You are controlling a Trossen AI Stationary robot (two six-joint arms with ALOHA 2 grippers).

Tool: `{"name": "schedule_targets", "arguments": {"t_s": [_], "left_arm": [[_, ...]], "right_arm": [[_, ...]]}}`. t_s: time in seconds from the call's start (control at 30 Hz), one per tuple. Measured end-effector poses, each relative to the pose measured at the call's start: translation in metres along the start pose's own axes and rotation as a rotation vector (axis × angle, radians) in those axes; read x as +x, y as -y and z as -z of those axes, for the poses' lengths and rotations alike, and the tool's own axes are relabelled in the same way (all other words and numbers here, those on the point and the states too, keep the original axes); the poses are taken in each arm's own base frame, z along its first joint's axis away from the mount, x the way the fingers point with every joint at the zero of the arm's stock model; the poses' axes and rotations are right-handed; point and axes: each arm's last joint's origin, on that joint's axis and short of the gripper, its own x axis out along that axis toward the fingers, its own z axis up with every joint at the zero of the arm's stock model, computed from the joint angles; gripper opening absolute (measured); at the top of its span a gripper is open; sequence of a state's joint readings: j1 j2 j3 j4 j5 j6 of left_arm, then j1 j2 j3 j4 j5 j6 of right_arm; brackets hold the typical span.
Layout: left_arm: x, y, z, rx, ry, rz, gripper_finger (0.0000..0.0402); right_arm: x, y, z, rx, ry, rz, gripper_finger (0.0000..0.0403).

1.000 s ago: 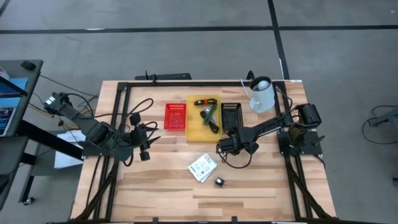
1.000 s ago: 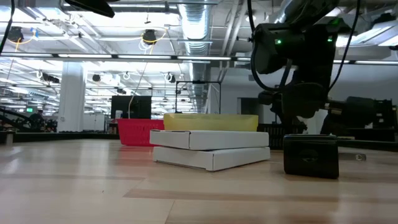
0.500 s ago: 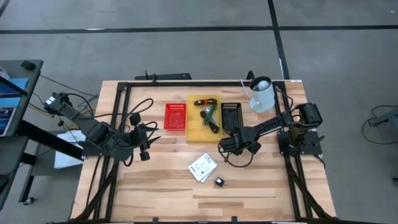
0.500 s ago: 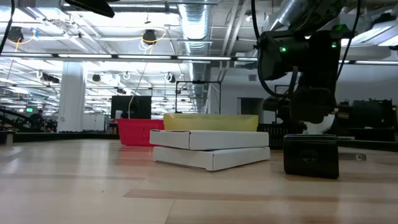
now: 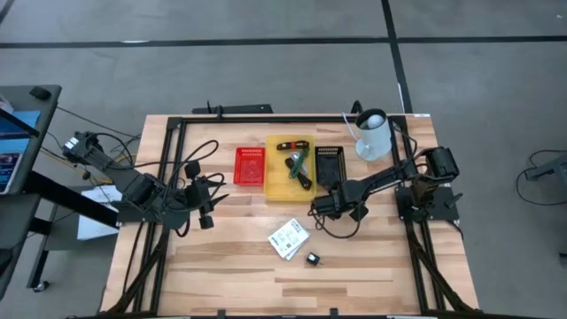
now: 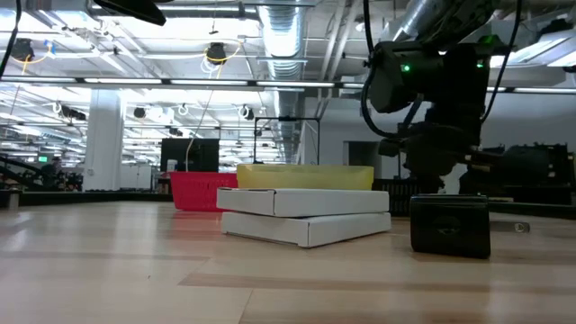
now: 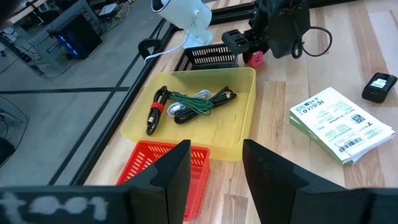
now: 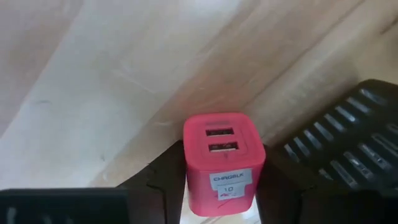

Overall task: Pick and place items into bin
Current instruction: Put the pink charger adapter in the black bin

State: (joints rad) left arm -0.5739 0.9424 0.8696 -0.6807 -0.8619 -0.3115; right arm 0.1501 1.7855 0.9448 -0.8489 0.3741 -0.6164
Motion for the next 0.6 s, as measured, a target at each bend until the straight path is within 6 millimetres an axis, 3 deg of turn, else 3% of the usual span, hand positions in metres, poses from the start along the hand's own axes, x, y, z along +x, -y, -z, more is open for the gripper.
{"name": "schedule_targets", "arguments": {"t_s": [0.17, 0.37, 0.6], "left_arm": [[0.0, 0.0, 0.0, 0.0, 0.0, 0.0, 0.0137], [0.0, 0.0, 0.0, 0.0, 0.0, 0.0, 0.0137], [0.0, 0.0, 0.0, 0.0, 0.0, 0.0, 0.0137]], "right_arm": [[0.0, 0.0, 0.0, 0.074, -0.005, -0.003, 0.0149], [-0.002, -0.005, -0.003, 0.109, -0.007, 0.003, 0.0184], [-0.016, -0.002, -0.014, 0.137, 0.074, -0.035, 0.0145]]}}
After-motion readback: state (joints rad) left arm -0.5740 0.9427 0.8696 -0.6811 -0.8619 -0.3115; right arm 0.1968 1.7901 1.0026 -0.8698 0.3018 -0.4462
